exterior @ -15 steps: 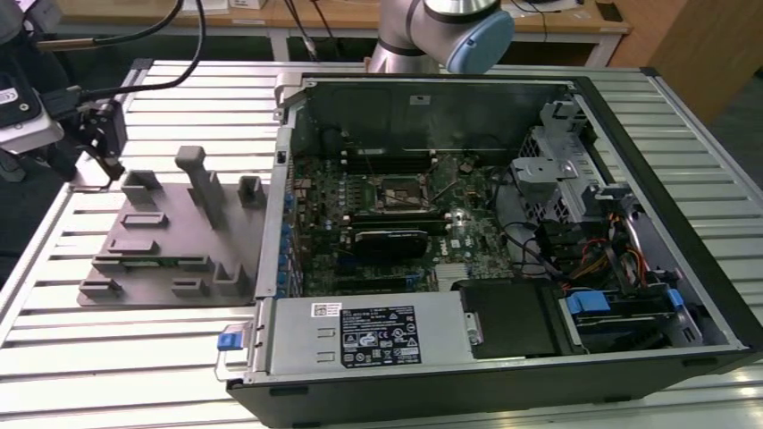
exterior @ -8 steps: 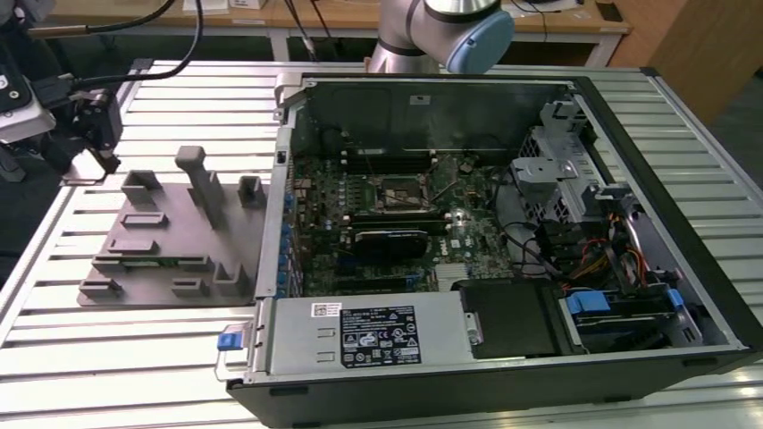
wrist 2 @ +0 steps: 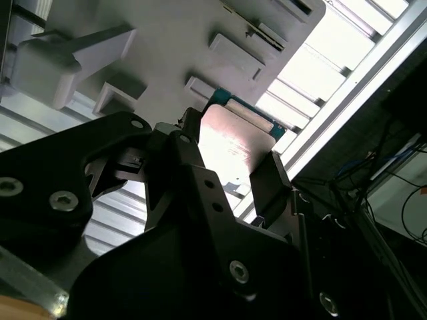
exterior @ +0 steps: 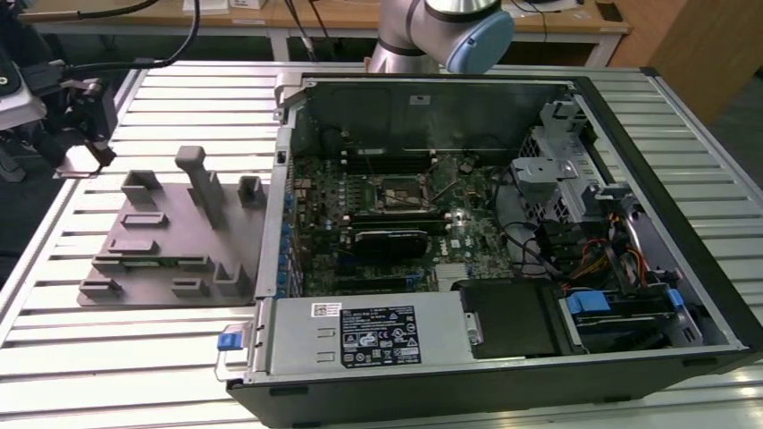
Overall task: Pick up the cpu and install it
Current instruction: 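Pick up the cpu and move it towards the insertion slot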
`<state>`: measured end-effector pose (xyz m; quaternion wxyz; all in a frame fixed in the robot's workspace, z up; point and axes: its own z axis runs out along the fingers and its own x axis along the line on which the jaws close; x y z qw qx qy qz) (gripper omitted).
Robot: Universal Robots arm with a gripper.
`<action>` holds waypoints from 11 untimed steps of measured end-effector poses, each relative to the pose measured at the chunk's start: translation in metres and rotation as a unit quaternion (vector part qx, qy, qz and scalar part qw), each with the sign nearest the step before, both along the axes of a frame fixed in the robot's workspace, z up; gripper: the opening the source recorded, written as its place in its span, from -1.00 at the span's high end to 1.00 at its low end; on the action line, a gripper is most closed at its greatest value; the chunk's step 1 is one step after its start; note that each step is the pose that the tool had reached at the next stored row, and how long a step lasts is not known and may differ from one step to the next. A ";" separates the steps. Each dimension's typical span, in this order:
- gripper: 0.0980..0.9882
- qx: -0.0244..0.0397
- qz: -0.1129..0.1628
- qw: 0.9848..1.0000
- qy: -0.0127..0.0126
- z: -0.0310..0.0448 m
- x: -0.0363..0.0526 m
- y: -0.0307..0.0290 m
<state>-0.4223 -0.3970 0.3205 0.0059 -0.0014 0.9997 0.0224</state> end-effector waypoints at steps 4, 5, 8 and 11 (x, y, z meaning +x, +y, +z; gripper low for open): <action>0.00 0.000 0.000 1.000 0.000 0.0052 0.0000 0.0000; 0.00 0.000 0.000 1.000 0.000 0.0065 0.0000 0.0000; 0.00 0.000 0.000 1.000 0.000 0.0105 0.0000 0.0000; 0.00 0.000 0.000 1.000 0.000 0.0149 0.0000 0.0000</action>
